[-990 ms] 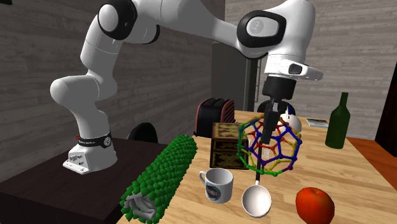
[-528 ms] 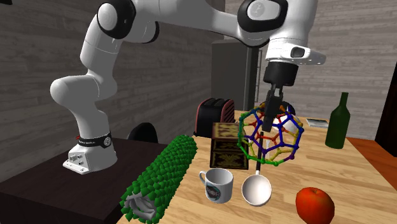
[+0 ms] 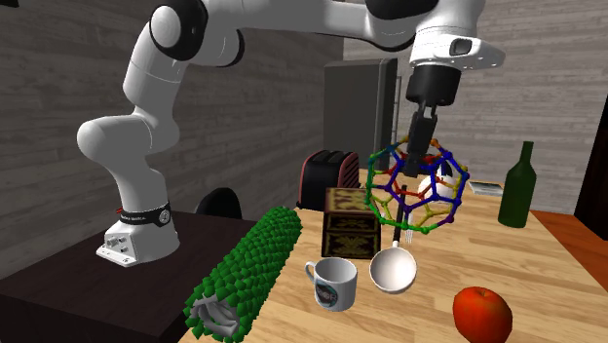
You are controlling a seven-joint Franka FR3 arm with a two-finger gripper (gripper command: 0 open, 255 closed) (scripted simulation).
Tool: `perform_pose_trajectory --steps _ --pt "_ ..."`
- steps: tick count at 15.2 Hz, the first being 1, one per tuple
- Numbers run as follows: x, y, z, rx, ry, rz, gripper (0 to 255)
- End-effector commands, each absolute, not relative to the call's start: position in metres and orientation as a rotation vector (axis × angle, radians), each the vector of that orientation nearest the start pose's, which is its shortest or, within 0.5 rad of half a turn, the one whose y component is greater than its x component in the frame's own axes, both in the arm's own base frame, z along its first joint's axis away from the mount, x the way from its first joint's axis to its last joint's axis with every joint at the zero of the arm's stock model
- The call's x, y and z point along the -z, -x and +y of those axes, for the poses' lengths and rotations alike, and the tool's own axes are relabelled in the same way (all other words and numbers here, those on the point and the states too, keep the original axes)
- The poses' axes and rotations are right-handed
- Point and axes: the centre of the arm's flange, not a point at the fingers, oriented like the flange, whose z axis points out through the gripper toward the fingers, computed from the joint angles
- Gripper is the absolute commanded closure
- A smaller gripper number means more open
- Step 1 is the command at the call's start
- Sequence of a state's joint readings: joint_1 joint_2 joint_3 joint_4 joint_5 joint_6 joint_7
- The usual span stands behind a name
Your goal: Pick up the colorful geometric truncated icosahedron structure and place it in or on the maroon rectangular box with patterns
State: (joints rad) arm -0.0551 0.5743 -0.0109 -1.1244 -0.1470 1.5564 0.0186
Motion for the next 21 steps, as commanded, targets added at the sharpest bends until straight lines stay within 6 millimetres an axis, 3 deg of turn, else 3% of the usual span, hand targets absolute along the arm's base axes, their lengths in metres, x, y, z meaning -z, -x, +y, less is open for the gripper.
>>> perform_pose_trajectory --steps 1,21 --pt "-0.476 -0.697 -0.049 -0.238 3.28 0.123 255" --pt "-0.51 -0.584 0.188 -0.238 3.28 0.123 255"
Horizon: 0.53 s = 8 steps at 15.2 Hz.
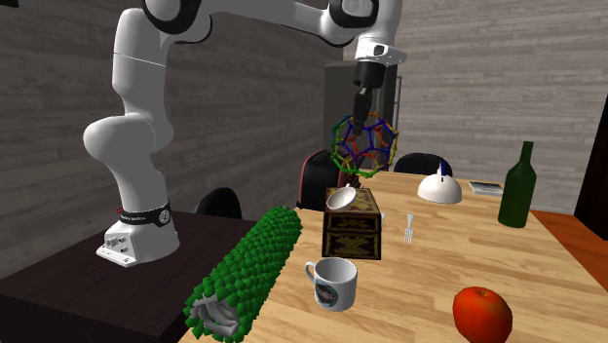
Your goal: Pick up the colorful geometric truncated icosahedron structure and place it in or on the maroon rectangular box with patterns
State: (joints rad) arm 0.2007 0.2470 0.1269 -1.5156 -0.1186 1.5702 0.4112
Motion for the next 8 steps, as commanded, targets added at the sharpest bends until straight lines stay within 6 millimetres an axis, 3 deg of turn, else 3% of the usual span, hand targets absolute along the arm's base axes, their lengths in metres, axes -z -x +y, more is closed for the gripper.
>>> perform_pose_trajectory --steps 1,8 --pt "-0.512 -0.578 0.199 -0.238 3.28 0.123 255" --pt "-0.523 -0.541 0.278 -0.238 3.28 0.123 255"
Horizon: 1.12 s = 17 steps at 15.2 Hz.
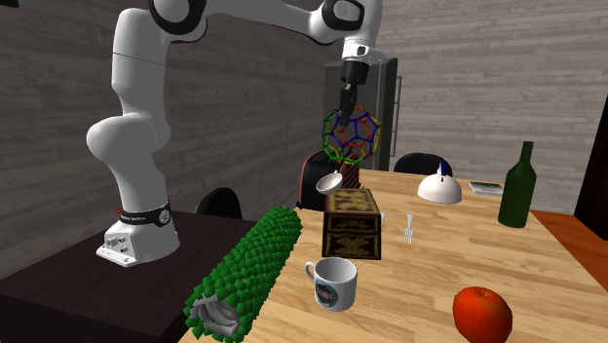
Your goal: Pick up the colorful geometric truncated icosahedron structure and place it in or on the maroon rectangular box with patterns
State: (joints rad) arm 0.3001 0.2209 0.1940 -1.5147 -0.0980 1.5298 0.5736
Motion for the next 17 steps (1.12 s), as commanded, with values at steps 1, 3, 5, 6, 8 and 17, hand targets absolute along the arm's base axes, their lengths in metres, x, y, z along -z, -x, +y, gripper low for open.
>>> perform_pose_trajectory --steps 1,3,5,6,8,17 --pt "-0.518 -0.541 0.278 -0.238 3.28 0.123 255" --pt "-0.507 -0.541 0.278 -0.238 3.28 0.123 255" --pt "-0.497 -0.541 0.278 -0.238 3.28 0.123 255" --pt "-0.492 -0.541 0.278 -0.238 3.28 0.123 255" --pt "-0.481 -0.541 0.278 -0.238 3.28 0.123 255" --pt "-0.434 -0.541 0.278 -0.238 3.28 0.123 255"
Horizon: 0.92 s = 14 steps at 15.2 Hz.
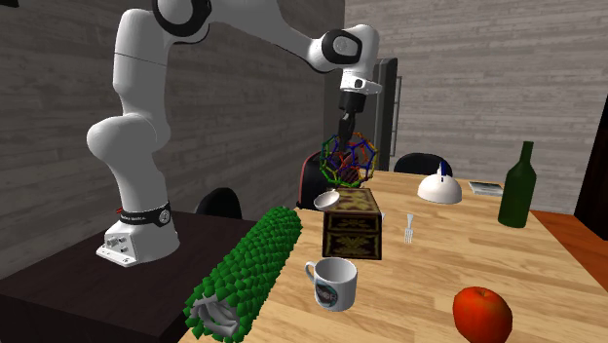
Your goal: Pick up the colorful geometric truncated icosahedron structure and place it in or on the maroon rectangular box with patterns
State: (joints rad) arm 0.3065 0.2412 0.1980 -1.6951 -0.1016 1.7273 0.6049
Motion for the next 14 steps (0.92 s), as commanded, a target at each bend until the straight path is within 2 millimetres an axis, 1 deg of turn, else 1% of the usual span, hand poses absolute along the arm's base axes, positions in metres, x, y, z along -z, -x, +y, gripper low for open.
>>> perform_pose_trajectory --steps 1,6,13,14 --pt "-0.428 -0.541 0.278 -0.238 3.28 0.123 255" --pt "-0.404 -0.541 0.278 -0.238 3.28 0.123 255" --pt "-0.404 -0.541 0.278 -0.238 3.28 0.123 255" --pt "-0.405 -0.54 0.278 -0.238 3.28 0.123 0"
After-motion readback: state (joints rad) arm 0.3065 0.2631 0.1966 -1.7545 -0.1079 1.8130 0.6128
